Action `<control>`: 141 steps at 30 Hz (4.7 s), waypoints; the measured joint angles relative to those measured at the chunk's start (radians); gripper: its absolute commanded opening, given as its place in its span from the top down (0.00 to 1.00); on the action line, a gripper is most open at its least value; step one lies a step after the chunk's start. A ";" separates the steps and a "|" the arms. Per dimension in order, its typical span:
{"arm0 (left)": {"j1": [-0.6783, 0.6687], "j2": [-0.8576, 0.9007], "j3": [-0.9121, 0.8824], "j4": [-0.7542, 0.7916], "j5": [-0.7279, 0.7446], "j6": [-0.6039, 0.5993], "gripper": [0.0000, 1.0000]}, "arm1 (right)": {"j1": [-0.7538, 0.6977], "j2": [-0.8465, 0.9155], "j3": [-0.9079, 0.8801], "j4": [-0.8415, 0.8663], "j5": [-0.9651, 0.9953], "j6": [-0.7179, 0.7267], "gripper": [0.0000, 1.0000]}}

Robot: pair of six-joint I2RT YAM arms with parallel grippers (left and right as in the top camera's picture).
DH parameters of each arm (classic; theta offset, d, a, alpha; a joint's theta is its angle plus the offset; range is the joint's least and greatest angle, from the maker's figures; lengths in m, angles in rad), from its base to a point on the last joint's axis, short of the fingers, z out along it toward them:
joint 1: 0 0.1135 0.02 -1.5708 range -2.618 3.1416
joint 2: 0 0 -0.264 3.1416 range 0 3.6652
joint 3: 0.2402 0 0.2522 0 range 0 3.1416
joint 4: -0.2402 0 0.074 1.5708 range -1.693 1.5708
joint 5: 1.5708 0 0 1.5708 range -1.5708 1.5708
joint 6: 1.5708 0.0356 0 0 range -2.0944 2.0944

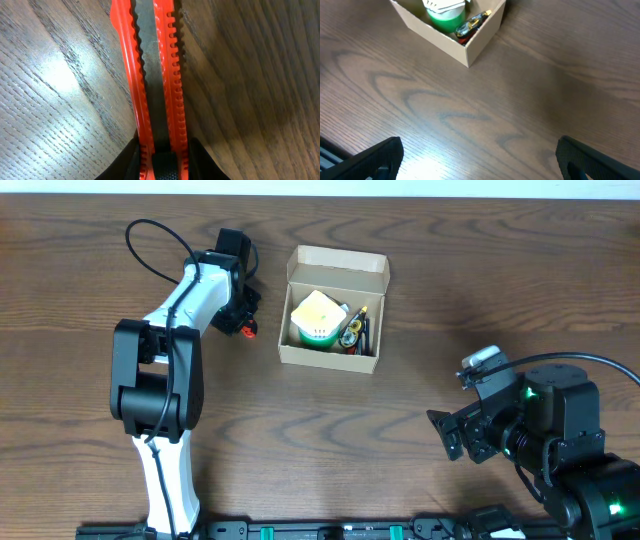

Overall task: Pack container
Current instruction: 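Carry the red box cutter with the left gripper and drop it into the box, then raise the left gripper and bring the right gripper to the box lid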

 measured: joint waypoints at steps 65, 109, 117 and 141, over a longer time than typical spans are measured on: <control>-0.356 -0.284 0.011 -0.111 0.148 2.298 0.65 | 0.000 0.000 0.000 0.000 0.000 0.000 0.01; -0.003 -0.506 0.043 -0.017 0.244 1.114 0.94 | 0.000 0.000 0.000 0.000 0.000 0.000 0.01; 0.101 -0.423 0.043 -0.023 0.372 1.006 0.94 | 0.000 0.000 0.000 0.012 -0.051 0.000 0.01; 0.089 -0.076 0.043 0.344 0.565 0.761 0.94 | -0.070 0.675 -0.048 0.824 -0.063 0.273 0.99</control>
